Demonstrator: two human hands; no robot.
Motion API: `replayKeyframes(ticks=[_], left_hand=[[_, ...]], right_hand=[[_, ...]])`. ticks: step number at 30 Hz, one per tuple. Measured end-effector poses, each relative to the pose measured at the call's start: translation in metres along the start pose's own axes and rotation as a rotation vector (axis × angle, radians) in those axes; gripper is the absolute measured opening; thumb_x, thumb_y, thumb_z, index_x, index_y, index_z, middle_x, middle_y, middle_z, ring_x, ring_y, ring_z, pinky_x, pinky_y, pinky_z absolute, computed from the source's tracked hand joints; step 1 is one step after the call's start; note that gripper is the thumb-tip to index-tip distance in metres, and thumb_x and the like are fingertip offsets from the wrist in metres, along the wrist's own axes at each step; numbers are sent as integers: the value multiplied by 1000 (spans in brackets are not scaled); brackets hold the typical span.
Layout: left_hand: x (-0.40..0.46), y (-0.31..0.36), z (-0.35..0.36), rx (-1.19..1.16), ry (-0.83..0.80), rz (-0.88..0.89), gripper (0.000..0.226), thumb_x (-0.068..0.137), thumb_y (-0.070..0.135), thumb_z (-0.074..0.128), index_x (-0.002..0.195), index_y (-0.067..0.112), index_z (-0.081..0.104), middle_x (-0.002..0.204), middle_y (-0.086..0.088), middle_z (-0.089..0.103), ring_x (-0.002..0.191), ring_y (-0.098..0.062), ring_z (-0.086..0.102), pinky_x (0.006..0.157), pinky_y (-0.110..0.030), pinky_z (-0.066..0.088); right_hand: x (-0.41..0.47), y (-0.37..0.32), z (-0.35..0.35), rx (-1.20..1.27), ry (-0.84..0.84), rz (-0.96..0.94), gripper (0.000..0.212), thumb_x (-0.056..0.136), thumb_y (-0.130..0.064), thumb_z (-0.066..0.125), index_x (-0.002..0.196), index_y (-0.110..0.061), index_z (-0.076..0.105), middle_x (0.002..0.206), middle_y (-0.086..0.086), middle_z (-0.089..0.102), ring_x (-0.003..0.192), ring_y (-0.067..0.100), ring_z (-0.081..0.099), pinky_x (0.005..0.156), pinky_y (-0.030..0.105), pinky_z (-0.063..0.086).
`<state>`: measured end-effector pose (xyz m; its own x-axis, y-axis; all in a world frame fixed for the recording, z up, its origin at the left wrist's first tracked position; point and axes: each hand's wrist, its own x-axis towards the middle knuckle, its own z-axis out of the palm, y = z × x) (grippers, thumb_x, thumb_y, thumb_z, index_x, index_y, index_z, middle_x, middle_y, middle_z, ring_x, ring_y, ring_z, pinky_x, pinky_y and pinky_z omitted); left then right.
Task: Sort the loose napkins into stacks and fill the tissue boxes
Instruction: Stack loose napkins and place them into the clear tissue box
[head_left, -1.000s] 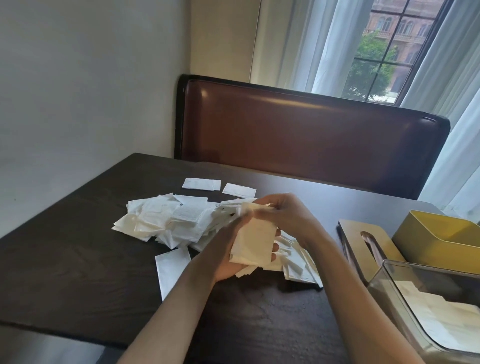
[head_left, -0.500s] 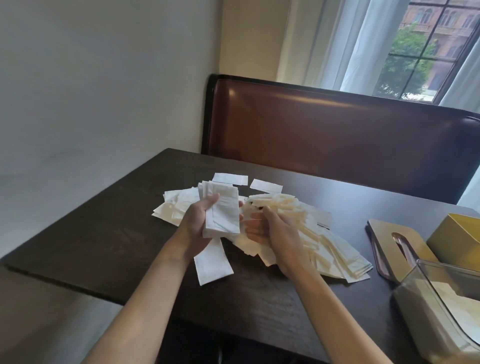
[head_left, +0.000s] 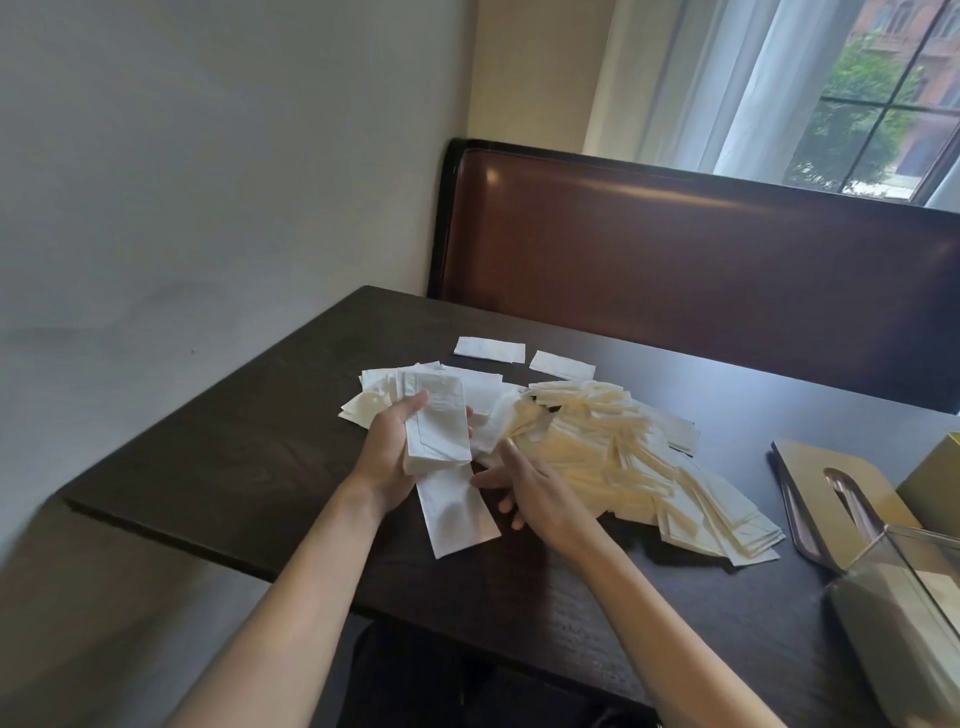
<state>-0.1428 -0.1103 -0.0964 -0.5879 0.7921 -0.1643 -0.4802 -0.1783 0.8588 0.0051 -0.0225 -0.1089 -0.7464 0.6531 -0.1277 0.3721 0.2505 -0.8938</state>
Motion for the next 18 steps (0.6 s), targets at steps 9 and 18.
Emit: replayKeyframes(ticks=[9,18], left_hand=[[0,-4,-7,-87,34,-10,39,105,27,38,120,3,64,92,-16,73,76,-26,72,60,-33,59],[5,-7,-13,-151,8,20,34,104,25,41,121,7,64,95,-16,73,78,-27,72,65,-33,60]], right_hand=[[7,5,6,-294,-42,-29,64,97,-63,22,97,-32,78,128,-6,60,121,13,52,104,31,37],[3,3,6,-534,134,-47,33,88,-46,66,114,-25,66,95,-6,61,89,12,57,68,26,39]])
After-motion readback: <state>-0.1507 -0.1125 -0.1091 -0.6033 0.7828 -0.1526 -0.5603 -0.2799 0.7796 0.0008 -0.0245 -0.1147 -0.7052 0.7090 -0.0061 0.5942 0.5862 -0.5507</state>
